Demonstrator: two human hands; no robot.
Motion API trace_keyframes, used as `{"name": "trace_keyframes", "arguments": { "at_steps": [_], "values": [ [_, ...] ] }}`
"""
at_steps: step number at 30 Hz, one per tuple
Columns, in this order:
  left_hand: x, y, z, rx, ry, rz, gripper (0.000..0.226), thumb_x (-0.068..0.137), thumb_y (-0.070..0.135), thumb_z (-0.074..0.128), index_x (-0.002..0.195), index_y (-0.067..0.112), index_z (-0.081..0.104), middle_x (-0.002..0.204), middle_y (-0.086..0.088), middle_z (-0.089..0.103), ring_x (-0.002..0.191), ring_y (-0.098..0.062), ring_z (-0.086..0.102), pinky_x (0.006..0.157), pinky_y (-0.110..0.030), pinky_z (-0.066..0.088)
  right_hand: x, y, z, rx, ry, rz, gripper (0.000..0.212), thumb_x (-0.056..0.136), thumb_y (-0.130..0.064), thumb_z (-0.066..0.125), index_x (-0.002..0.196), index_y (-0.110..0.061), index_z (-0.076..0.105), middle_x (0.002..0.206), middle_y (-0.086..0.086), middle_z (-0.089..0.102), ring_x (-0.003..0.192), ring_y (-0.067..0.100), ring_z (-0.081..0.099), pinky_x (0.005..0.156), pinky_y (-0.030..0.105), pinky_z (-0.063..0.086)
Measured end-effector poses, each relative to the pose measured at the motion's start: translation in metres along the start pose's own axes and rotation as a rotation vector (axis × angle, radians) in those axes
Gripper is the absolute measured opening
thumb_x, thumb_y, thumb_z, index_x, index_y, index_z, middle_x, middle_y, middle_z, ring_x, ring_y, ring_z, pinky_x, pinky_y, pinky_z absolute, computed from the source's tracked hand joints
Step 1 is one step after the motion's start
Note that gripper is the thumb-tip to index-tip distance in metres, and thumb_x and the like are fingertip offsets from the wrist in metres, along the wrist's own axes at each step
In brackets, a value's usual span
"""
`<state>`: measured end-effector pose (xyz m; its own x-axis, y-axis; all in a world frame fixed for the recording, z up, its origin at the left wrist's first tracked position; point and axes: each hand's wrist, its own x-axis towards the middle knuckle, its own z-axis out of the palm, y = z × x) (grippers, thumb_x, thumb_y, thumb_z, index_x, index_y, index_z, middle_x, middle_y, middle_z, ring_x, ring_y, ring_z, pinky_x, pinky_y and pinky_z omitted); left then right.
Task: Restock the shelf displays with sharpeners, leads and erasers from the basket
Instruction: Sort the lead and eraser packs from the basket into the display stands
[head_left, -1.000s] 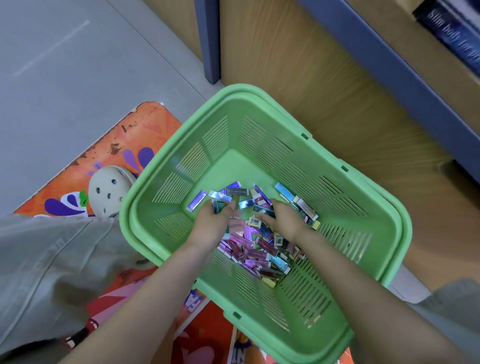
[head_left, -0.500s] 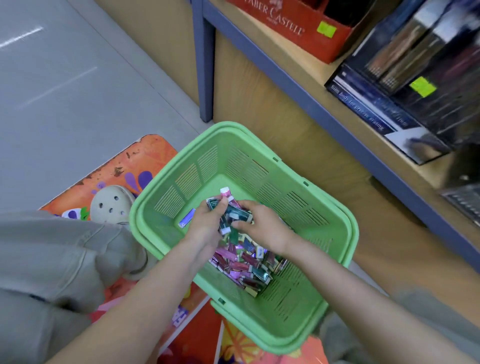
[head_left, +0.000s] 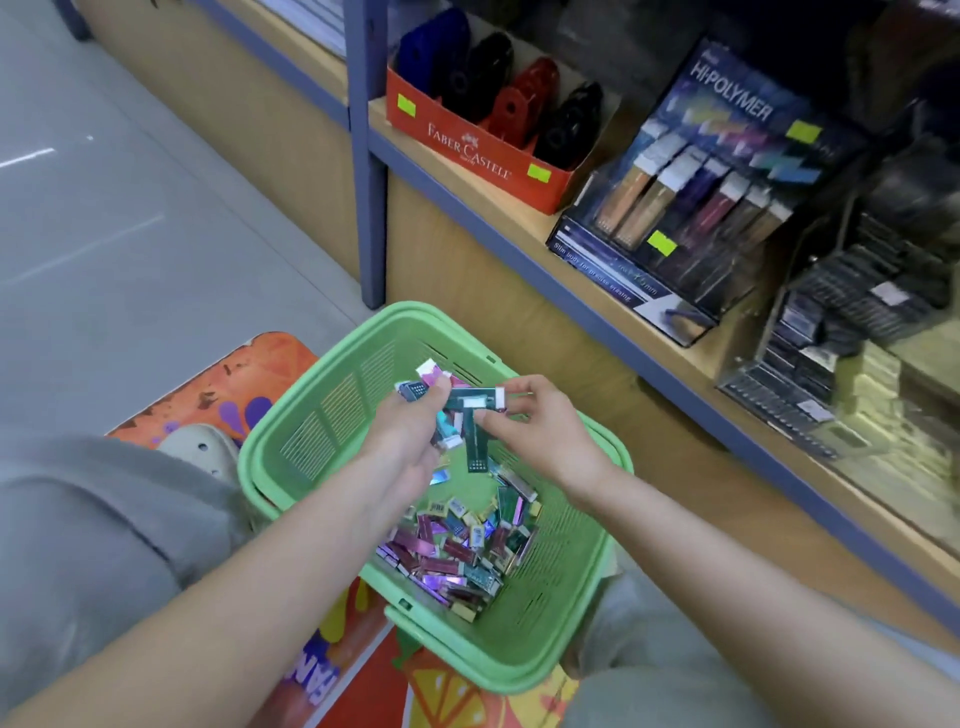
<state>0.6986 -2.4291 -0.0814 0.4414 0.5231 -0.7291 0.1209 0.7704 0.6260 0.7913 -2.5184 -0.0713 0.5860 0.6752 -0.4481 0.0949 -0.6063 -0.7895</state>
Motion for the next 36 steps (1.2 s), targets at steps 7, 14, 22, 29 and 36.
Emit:
{"name": "trace_keyframes", "arguments": {
  "at_steps": [7, 14, 22, 29, 36],
  "values": [
    [-0.019, 0.045, 0.018, -0.056, -0.003, 0.182, 0.018, 0.098, 0.018, 0.05, 0.105, 0.002, 0.055, 0.092, -0.01, 0.065, 0.071, -0.016, 0.063, 0.079, -0.033, 0.057, -0.021, -0.036, -0.032, 0.56, -0.215, 0.277, 0.022, 0.093, -0.018, 0.059, 0.11, -0.007, 0.065, 0.087, 0.004, 0.062, 0.076, 0.013, 0.057, 0.075, 0.031, 0.054],
    [-0.032, 0.086, 0.027, 0.015, -0.095, 0.11, 0.011, 0.099, 0.015, 0.046, 0.098, 0.005, 0.052, 0.091, -0.013, 0.062, 0.072, -0.016, 0.061, 0.054, -0.026, 0.057, -0.028, -0.064, -0.056, 0.604, -0.096, 0.129, 0.013, 0.096, -0.02, 0.053, 0.097, -0.012, 0.062, 0.076, 0.002, 0.059, 0.059, 0.006, 0.058, 0.054, 0.018, 0.051],
    [-0.027, 0.102, 0.043, 0.299, -0.288, 0.171, 0.023, 0.092, 0.024, 0.058, 0.103, 0.004, 0.06, 0.077, -0.011, 0.071, 0.057, -0.014, 0.063, 0.049, -0.021, 0.055, -0.011, -0.078, -0.082, 0.465, 0.207, 0.005, 0.023, 0.099, -0.027, 0.049, 0.09, -0.015, 0.067, 0.07, -0.006, 0.062, 0.066, 0.006, 0.057, 0.065, 0.021, 0.052],
    [-0.026, 0.096, 0.062, 0.501, -0.394, 0.233, 0.026, 0.092, 0.028, 0.058, 0.101, 0.005, 0.062, 0.08, -0.011, 0.072, 0.052, -0.008, 0.058, 0.046, -0.016, 0.049, 0.001, -0.08, -0.08, 0.296, 0.238, -0.028, 0.026, 0.1, -0.025, 0.046, 0.109, -0.007, 0.063, 0.088, 0.006, 0.068, 0.075, 0.012, 0.06, 0.07, 0.021, 0.049],
    [-0.021, 0.095, 0.075, 0.575, -0.356, 0.342, 0.015, 0.092, 0.023, 0.059, 0.097, 0.009, 0.059, 0.079, -0.007, 0.07, 0.042, -0.003, 0.056, 0.041, -0.015, 0.042, 0.002, -0.081, -0.083, 0.207, 0.305, -0.137, 0.02, 0.098, -0.022, 0.051, 0.111, -0.01, 0.059, 0.073, -0.005, 0.066, 0.058, 0.0, 0.059, 0.053, 0.012, 0.045]
  ]
}}
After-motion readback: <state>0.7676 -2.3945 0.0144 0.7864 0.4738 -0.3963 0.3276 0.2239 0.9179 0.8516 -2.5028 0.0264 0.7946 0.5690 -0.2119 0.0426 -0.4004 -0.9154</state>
